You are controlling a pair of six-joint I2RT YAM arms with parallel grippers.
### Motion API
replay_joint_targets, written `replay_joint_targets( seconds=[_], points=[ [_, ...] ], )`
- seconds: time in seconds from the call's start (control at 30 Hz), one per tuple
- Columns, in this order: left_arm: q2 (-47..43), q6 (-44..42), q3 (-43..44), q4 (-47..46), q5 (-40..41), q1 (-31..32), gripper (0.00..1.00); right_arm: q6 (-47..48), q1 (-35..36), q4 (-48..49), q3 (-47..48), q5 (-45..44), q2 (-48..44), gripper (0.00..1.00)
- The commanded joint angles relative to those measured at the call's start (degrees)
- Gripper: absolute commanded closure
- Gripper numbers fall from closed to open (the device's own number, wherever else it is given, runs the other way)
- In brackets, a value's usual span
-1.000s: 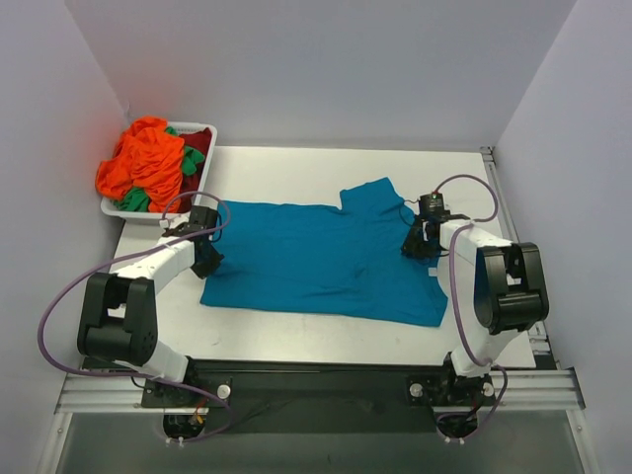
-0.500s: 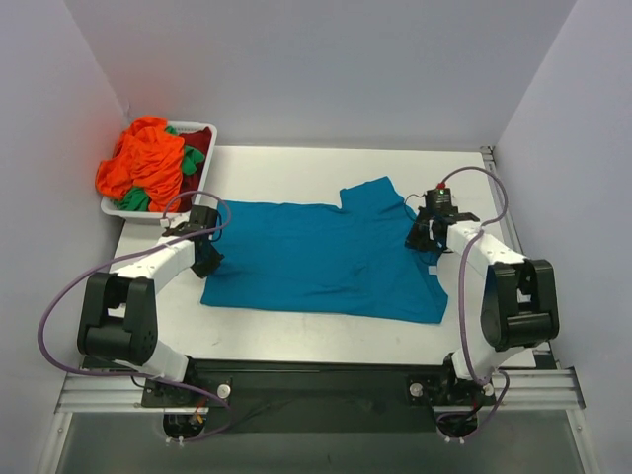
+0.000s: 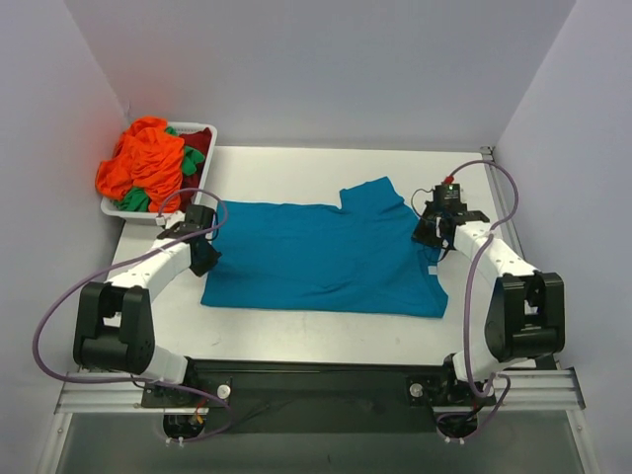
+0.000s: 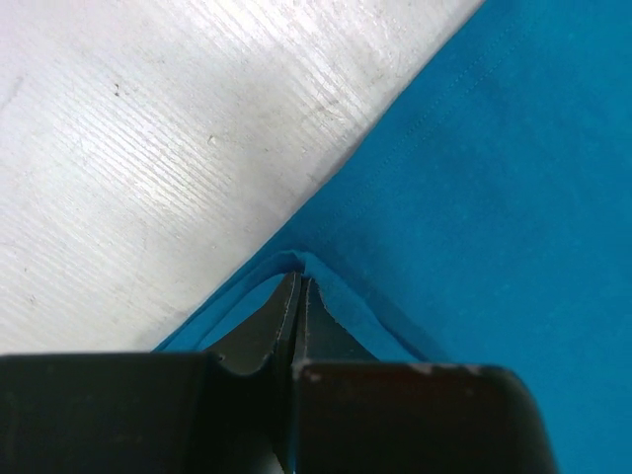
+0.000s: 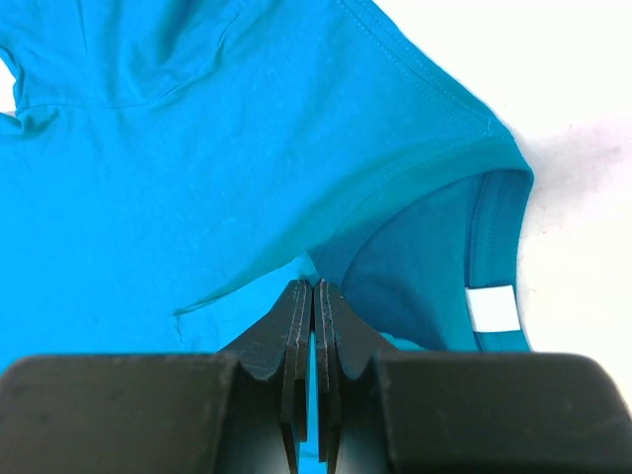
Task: Fold and stack the t-shirts
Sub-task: Fold the flattened tshirt in 1/3 of the way
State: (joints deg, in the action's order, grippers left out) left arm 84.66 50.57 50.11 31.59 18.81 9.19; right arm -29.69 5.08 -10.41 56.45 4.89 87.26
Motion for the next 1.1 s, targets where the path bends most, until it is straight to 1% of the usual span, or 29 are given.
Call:
replay_joint_targets(
  seconds=[0.0,0.27,0.57,1.07],
  points=[
    [-3.01,-0.47,2.19,0.84,0.09,-0.66,1.00,1.22,-0.51,-1.71,1.91,-1.46,-3.41,1.00],
    [-4.51,-0.99,2.01,1.28,-0.26,-1.80,1.00,1.92,-0.86,-2.68,3.05,-1.46,-6.14,1.00],
    [-4.33,-1.52,2.54,0.58,-1.49,-3.21,1.00,2.62,-1.56,-3.65,4.11,-1.46,-6.14,1.00],
    [-0.21,-2.31,6.40,0.66,-1.85,-4.18,1.00,2.53,-3.06,-3.56,4.81,-0.67,-4.83,1.00]
  ],
)
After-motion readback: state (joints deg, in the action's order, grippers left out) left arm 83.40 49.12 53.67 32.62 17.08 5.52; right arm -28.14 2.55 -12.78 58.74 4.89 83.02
